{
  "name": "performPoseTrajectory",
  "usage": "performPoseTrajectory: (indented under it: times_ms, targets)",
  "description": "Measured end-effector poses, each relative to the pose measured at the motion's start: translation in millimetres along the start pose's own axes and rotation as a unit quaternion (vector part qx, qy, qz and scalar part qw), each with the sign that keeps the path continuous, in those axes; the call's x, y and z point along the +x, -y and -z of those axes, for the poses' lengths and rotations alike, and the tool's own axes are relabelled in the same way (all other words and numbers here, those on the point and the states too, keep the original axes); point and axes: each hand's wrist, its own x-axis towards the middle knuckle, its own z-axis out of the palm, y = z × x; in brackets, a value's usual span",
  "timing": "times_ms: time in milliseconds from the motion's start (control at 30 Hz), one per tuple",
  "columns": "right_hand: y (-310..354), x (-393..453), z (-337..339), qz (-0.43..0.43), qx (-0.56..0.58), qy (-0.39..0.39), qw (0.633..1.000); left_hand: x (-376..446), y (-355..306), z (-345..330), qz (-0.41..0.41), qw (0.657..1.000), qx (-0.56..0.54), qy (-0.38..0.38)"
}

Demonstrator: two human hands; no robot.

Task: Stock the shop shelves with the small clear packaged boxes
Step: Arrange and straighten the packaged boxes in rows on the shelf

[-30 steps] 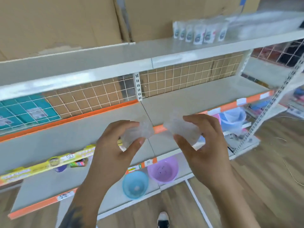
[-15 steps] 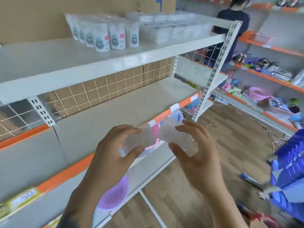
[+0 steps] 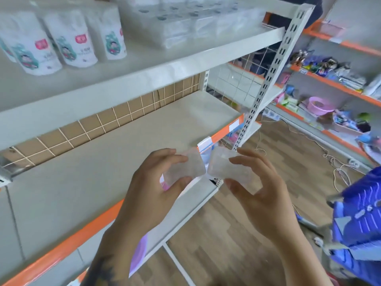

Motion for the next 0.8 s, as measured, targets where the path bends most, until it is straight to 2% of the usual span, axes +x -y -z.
performPoseTrajectory:
  times_ms: [133, 367, 533, 667, 800]
  targets:
    - [-20.5, 34.9, 8.9, 0.018, 0.010, 0.013, 1.000, 26.6, -2.7, -15.7, 0.005, 1.000, 0.019, -0.008]
    - [-59.9, 136.2, 41.5, 0.122, 0.074, 0.051, 0.989, 83.5, -27.9, -56.9, 0.003, 0.994, 0.094, -0.062]
    - [-80.9, 232.5, 82.4, 0.188, 0.127, 0.096, 0.969, 131.8, -76.1, -77.0, -0.005, 0.978, 0.154, -0.142]
    - [-87.1, 309.5, 106.1, 0.247, 0.168, 0.124, 0.946, 176.7, -119.1, -85.2, -0.019, 0.953, 0.207, -0.221]
    - [-88.8, 374.8, 113.0, 0.320, 0.162, 0.135, 0.924, 217.1, -147.3, -84.3, -0.007, 0.925, 0.249, -0.288]
